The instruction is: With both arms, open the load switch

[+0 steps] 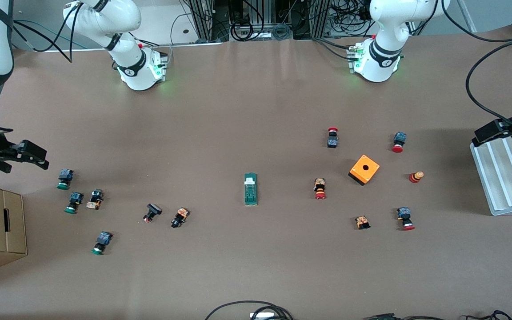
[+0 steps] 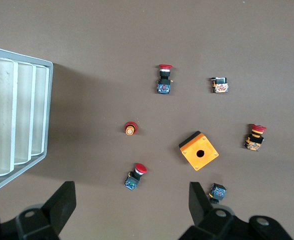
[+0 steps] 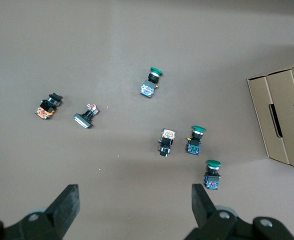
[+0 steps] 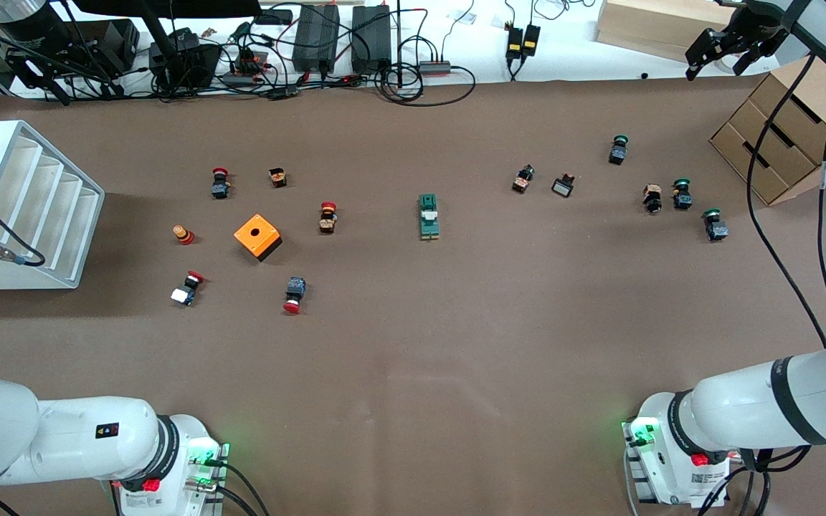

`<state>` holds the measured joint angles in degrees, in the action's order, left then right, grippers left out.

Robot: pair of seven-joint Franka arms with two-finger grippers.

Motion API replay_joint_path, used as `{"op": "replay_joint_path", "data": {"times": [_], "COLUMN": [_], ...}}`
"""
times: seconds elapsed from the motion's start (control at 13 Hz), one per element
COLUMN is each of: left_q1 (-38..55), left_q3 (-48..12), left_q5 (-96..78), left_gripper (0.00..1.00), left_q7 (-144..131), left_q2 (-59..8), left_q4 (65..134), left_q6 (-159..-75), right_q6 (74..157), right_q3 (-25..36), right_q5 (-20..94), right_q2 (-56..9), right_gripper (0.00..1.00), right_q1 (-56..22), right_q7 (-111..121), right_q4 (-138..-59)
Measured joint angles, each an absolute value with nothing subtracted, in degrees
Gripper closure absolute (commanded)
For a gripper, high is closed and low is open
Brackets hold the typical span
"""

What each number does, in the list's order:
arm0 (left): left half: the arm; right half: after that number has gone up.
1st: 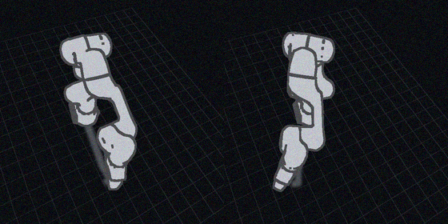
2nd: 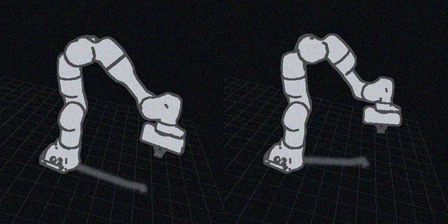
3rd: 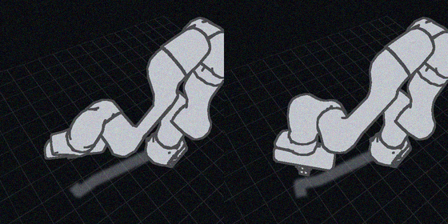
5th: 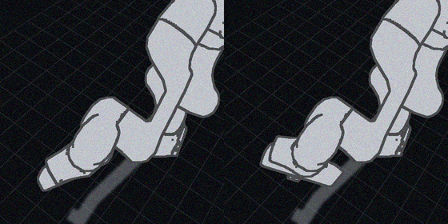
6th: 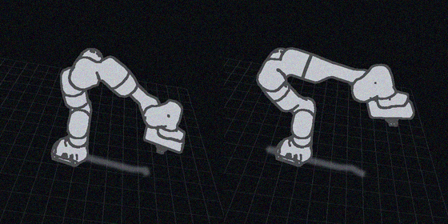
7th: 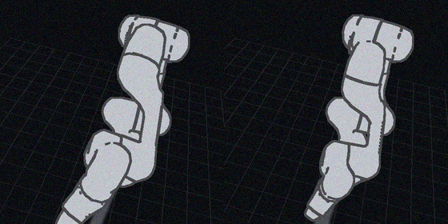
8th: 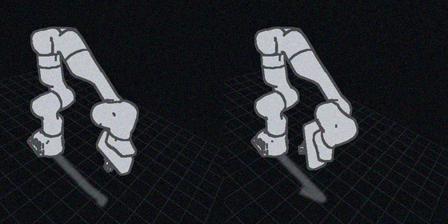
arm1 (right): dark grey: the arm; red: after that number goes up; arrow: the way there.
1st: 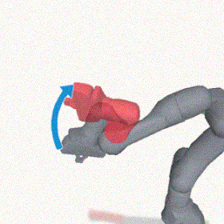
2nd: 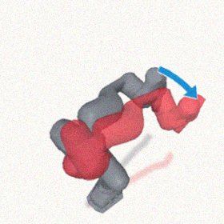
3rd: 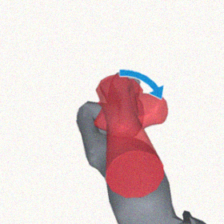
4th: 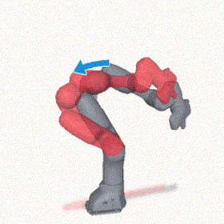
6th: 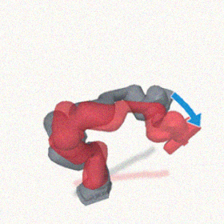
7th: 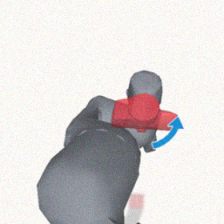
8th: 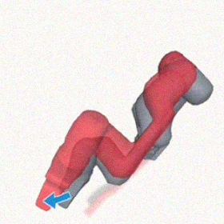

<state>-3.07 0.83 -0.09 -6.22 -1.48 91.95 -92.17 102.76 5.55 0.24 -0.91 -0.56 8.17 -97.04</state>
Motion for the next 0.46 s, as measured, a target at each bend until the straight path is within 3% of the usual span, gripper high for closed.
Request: {"op": "replay_joint_path", "data": {"times": [0.46], "left_q1": [-2.86], "left_q3": [0.27], "left_q5": [-0.08], "left_gripper": [0.0], "left_q7": [-6.22], "left_q2": [-1.48], "left_q4": [91.91], "left_q6": [-93.24], "right_q6": [102.88], "right_q3": [5.55], "right_q5": [0.24], "right_q2": [-0.91], "right_gripper": [0.0], "right_q1": [-0.56], "right_q7": [8.17], "right_q4": [-97.03]}}
